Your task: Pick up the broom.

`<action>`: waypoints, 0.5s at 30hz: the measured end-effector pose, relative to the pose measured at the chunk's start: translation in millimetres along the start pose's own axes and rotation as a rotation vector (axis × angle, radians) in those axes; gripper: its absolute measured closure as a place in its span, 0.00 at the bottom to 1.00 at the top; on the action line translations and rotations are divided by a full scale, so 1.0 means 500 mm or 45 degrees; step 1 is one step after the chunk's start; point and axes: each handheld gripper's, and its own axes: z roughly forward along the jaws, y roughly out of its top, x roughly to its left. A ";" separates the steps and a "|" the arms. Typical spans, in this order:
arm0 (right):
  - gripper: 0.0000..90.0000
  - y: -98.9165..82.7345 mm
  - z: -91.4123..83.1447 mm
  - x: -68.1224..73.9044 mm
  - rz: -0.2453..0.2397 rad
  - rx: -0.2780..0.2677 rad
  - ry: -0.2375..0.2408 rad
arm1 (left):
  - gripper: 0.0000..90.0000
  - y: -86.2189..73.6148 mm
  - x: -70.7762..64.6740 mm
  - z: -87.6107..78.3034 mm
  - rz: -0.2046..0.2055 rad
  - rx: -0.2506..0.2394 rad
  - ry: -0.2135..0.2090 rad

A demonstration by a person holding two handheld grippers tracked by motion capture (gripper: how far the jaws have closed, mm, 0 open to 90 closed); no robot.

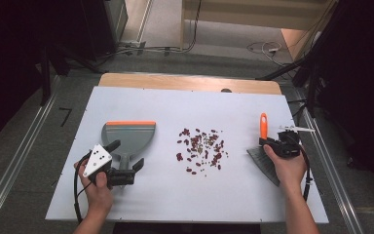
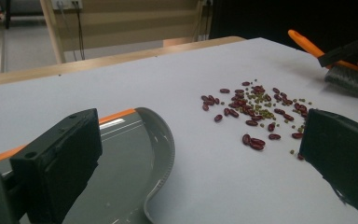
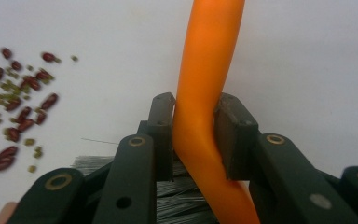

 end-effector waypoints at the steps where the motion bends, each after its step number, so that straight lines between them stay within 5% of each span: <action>1: 0.76 -0.002 -0.005 0.001 -0.004 -0.032 0.000 | 0.00 0.000 0.000 0.000 0.000 0.000 0.000; 5: 0.76 -0.011 -0.025 0.012 -0.070 -0.168 0.023 | 0.00 0.002 -0.002 -0.001 0.003 -0.007 0.000; 7: 0.76 -0.012 -0.030 0.013 -0.059 -0.196 0.028 | 0.00 0.002 -0.003 0.000 0.003 -0.006 -0.005; 8: 0.76 -0.014 -0.043 0.010 -0.032 -0.281 0.100 | 0.00 0.003 -0.005 0.001 0.011 -0.005 -0.006; 10: 0.76 -0.013 -0.057 0.011 -0.016 -0.364 0.135 | 0.00 0.003 -0.006 0.002 0.013 -0.004 -0.010; 15: 0.77 -0.012 -0.086 0.023 -0.021 -0.512 0.152 | 0.00 0.007 -0.013 0.006 0.018 -0.013 -0.021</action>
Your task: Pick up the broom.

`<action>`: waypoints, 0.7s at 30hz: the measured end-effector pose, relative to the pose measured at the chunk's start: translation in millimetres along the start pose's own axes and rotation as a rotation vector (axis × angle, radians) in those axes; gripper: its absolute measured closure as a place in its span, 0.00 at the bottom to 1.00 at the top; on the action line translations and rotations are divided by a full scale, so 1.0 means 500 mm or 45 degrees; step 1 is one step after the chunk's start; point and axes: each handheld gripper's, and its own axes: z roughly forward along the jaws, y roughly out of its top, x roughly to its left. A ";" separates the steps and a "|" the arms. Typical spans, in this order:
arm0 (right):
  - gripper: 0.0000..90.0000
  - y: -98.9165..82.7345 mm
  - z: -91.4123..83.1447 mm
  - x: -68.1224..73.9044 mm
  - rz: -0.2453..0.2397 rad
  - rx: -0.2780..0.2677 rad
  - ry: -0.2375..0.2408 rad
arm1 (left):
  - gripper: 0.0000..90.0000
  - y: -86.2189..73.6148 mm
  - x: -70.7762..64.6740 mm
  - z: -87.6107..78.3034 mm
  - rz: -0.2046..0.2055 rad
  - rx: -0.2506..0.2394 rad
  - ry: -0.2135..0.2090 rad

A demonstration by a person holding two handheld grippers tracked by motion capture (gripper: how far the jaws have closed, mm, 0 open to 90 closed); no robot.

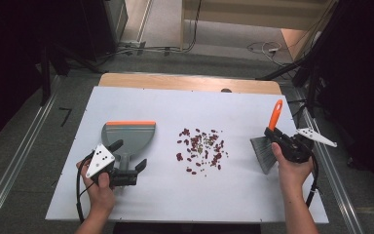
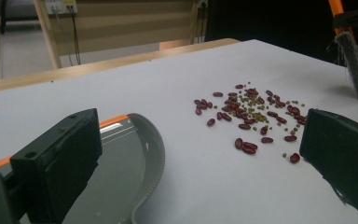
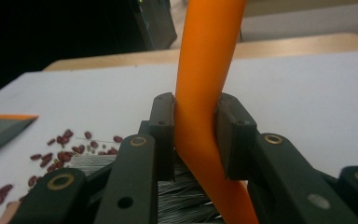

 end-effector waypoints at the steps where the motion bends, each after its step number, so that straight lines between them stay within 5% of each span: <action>1: 0.77 0.003 -0.004 0.004 -0.001 -0.026 0.016 | 0.00 0.004 -0.004 0.005 -0.009 -0.006 -0.009; 10: 0.77 0.031 -0.024 0.059 -0.045 -0.161 0.096 | 0.00 0.028 -0.038 0.028 0.002 -0.043 -0.058; 21: 0.77 0.055 -0.026 0.183 -0.093 -0.256 0.259 | 0.01 0.052 -0.081 0.059 -0.028 -0.037 -0.158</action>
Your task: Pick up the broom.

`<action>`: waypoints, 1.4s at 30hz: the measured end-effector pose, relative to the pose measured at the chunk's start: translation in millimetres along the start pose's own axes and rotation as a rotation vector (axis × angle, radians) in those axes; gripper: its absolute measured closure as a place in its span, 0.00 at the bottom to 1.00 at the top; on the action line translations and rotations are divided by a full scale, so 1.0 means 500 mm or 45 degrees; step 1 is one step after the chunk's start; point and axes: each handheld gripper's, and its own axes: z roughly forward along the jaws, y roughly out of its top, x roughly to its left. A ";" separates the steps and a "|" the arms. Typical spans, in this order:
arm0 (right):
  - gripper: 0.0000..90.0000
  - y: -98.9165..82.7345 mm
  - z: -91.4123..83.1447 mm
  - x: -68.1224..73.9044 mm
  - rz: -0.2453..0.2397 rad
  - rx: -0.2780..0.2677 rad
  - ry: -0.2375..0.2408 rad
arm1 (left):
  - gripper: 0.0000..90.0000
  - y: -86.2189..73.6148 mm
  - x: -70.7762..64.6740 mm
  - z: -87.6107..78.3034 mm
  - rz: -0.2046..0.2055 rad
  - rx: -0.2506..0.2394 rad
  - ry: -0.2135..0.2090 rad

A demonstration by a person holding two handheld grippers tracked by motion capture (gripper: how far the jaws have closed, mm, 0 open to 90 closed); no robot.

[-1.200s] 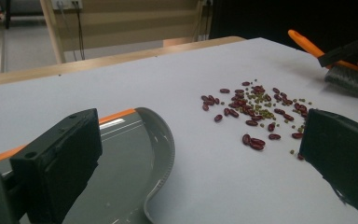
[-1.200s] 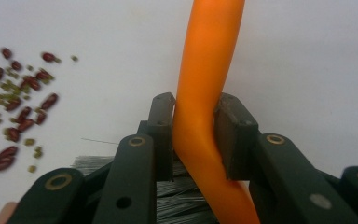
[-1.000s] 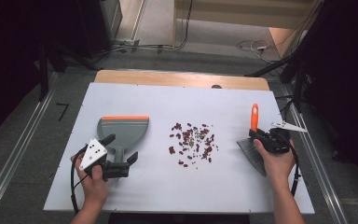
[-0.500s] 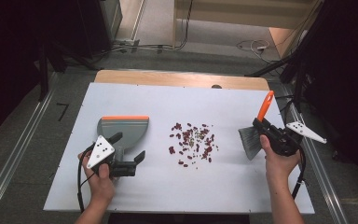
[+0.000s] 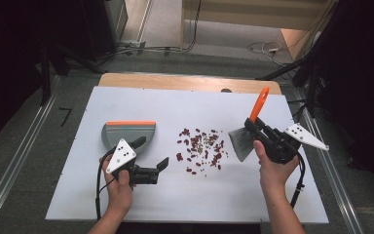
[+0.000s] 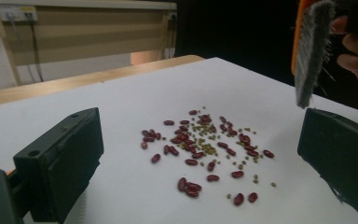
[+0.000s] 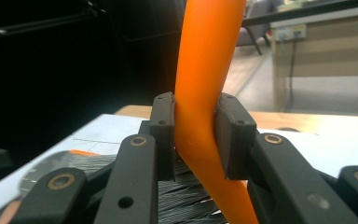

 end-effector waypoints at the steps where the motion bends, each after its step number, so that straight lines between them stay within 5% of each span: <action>1: 0.77 0.000 0.000 0.000 0.000 0.000 0.000 | 0.01 0.001 -0.004 0.004 0.004 0.005 -0.011; 9: 0.77 -0.004 0.020 0.072 -0.023 -0.017 0.083 | 0.05 0.005 -0.032 0.031 0.005 0.017 -0.066; 13: 0.77 -0.013 0.030 0.106 -0.059 -0.029 0.091 | 0.04 0.007 -0.046 0.038 -0.019 0.031 -0.138; 23: 0.77 -0.030 0.045 0.163 -0.065 -0.025 0.163 | 0.04 0.002 -0.094 0.056 -0.009 0.071 -0.223; 27: 0.77 -0.037 0.049 0.186 -0.065 -0.021 0.186 | 0.04 -0.001 -0.105 0.062 -0.049 0.070 -0.270; 35: 0.77 -0.056 0.058 0.225 -0.088 0.005 0.242 | 0.25 -0.005 -0.127 0.076 -0.092 0.105 -0.191; 42: 0.77 -0.067 0.062 0.249 -0.099 0.010 0.264 | 0.48 -0.007 -0.134 0.078 -0.093 0.114 -0.177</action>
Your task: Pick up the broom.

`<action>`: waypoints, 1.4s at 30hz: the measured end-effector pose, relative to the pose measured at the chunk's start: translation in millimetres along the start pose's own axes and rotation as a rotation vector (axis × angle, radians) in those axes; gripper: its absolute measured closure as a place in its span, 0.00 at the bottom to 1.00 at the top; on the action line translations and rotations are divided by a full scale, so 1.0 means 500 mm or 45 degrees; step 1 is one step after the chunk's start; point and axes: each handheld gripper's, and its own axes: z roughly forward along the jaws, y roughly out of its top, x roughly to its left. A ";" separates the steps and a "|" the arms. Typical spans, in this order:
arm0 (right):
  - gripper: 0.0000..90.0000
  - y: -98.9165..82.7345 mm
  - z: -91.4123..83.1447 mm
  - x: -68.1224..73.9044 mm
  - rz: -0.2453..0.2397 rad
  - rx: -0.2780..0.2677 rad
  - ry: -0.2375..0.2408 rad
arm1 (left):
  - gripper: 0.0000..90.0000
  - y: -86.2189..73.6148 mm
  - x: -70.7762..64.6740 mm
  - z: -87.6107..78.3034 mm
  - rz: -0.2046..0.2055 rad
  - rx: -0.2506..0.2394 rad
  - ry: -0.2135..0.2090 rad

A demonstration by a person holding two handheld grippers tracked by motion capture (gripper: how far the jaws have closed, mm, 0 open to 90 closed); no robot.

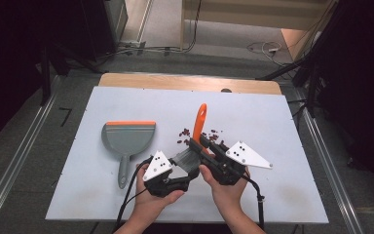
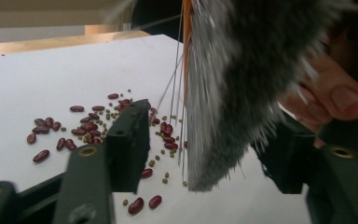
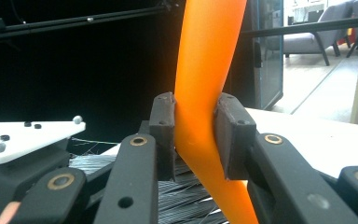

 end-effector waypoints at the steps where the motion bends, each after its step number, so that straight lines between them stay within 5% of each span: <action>1: 0.77 -0.001 0.001 0.003 -0.006 0.000 -0.001 | 0.52 0.000 0.002 0.000 -0.016 -0.001 0.004; 4: 0.77 -0.003 0.002 0.008 -0.015 0.001 0.000 | 0.59 0.000 0.005 -0.001 -0.023 0.001 0.002; 9: 0.77 -0.006 0.003 0.011 -0.003 -0.010 -0.008 | 0.85 0.001 0.008 -0.003 -0.022 0.001 -0.032; 17: 0.76 -0.005 0.009 0.007 -0.021 -0.001 0.035 | 0.94 0.008 0.019 -0.011 0.001 0.032 -0.079; 21: 0.57 0.006 0.017 -0.011 -0.032 0.059 0.179 | 0.95 0.014 0.035 -0.023 0.030 0.050 -0.135; 25: 0.47 0.011 0.014 -0.027 -0.100 0.075 0.193 | 0.95 0.019 0.047 -0.033 0.057 0.062 -0.150; 31: 0.47 0.009 0.015 -0.068 -0.074 0.138 0.401 | 0.95 0.030 0.079 -0.062 0.081 0.062 -0.185; 35: 0.48 0.000 0.021 -0.093 -0.056 0.189 0.485 | 0.95 0.034 0.098 -0.077 0.088 0.065 -0.258; 37: 0.50 -0.004 0.026 -0.098 -0.061 0.260 0.536 | 0.95 0.034 0.099 -0.079 0.094 0.064 -0.266; 42: 0.51 -0.010 0.029 -0.098 -0.051 0.298 0.640 | 0.95 0.033 0.099 -0.077 0.112 0.087 -0.351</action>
